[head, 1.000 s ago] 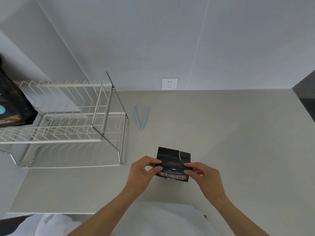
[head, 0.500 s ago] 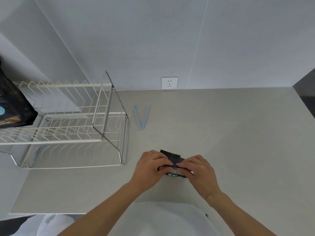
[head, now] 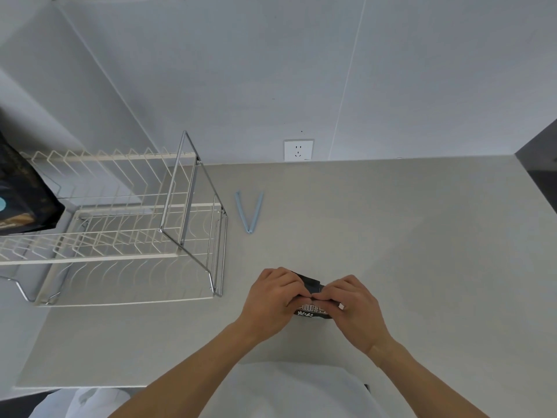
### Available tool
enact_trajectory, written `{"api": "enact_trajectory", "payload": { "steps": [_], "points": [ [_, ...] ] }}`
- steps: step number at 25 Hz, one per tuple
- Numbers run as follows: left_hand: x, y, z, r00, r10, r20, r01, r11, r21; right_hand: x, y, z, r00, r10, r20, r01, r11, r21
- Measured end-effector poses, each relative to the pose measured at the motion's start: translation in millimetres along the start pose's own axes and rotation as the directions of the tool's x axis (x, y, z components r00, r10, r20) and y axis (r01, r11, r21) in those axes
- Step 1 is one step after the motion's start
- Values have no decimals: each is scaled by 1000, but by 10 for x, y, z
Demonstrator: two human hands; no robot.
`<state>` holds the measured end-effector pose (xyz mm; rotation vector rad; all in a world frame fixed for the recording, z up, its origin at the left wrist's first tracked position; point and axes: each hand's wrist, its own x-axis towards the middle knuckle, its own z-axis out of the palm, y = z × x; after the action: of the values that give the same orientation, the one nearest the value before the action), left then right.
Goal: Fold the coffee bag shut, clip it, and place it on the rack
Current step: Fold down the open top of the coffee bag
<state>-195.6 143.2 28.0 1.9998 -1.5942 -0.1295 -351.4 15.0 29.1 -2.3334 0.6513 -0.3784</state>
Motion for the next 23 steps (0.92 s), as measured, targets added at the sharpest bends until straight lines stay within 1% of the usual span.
{"api": "enact_trajectory", "payload": {
  "steps": [3,7,11,14,16,18,20,23],
  "points": [
    [-11,-88,-61,1000,3,-16,-2,999,32,28,35,-19,1000,15,27,-16,999,41],
    [-70,-181,-138,999,44,-19,-41,992,119,41,37,-25,998,-16,53,13,999,48],
    [-98,-191,-154,998,53,-22,-48,980,193,85,-6,-19,996,84,-3,-84,993,87],
    [-95,-201,-173,998,40,-45,-30,977,210,89,19,-16,987,147,-60,-140,985,105],
    [-83,-209,-184,999,27,-45,-16,975,221,76,43,-17,981,178,-74,-169,979,110],
    [-82,-220,-184,999,5,-36,3,976,216,69,64,-27,979,199,-50,-192,974,122],
    [-89,-233,-177,1000,-7,-10,8,984,177,74,103,-56,979,201,-18,-195,965,175],
    [-98,-273,-183,999,-33,43,29,996,86,71,166,-118,988,153,6,-151,966,211]
  ]
}}
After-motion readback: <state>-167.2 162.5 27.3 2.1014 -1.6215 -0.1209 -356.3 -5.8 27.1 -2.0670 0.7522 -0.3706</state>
